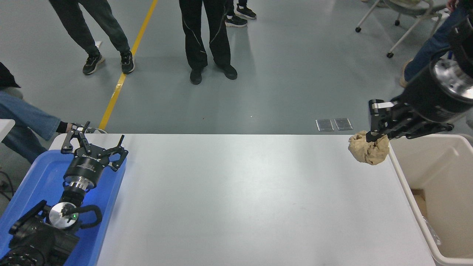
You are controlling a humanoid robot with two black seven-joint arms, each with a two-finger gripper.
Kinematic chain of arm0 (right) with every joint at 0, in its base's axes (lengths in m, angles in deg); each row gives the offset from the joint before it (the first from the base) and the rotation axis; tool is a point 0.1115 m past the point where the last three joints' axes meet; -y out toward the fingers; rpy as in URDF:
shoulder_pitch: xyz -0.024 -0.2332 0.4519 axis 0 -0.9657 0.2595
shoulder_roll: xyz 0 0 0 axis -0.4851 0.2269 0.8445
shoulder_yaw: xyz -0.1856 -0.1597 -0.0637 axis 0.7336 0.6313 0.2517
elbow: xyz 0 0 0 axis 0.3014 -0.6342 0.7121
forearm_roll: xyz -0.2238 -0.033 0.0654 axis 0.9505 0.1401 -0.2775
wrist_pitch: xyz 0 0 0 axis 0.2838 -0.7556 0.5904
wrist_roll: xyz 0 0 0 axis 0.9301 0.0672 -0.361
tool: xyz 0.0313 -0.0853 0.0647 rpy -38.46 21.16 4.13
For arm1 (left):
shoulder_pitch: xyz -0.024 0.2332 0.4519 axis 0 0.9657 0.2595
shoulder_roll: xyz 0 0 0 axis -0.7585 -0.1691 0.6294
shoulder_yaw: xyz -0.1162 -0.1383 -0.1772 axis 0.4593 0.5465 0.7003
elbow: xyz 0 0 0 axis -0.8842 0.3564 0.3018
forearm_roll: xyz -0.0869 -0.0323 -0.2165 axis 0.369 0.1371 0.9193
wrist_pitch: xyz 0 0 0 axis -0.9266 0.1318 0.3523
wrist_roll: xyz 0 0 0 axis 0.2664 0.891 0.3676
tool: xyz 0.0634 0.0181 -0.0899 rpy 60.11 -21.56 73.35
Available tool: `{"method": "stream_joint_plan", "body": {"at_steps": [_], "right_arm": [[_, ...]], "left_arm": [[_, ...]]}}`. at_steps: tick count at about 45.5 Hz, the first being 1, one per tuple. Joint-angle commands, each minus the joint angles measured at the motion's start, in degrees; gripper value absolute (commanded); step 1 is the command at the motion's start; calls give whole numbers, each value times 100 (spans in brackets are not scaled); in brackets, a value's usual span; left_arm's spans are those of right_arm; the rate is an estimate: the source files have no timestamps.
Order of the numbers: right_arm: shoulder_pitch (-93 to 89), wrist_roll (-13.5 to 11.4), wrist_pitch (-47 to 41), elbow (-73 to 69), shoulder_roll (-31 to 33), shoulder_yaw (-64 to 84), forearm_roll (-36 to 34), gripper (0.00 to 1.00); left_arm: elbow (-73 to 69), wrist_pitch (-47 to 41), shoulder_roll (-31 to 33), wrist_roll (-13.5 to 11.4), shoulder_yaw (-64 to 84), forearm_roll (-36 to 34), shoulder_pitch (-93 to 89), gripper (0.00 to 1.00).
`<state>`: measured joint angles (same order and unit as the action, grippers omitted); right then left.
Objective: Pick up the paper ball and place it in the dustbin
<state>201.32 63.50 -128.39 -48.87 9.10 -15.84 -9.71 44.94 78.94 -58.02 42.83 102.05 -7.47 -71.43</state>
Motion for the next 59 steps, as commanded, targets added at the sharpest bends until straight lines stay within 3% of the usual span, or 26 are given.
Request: {"method": "stream_joint_plan", "body": {"at_steps": [1, 16, 36, 59], "right_arm": [[424, -7, -15, -325, 134, 163, -11, 0], [-568, -7, -15, 307, 160, 119, 322, 0], [-4417, 2, 758, 3796, 38, -1682, 938, 0], [-7265, 11, 2762, 7258, -1641, -2070, 850, 0]], "left_arm": [[0, 0, 0, 0, 0, 0, 0, 99], [0, 0, 0, 0, 0, 0, 0, 99], [0, 0, 0, 0, 0, 0, 0, 99], [0, 0, 0, 0, 0, 0, 0, 99]]}}
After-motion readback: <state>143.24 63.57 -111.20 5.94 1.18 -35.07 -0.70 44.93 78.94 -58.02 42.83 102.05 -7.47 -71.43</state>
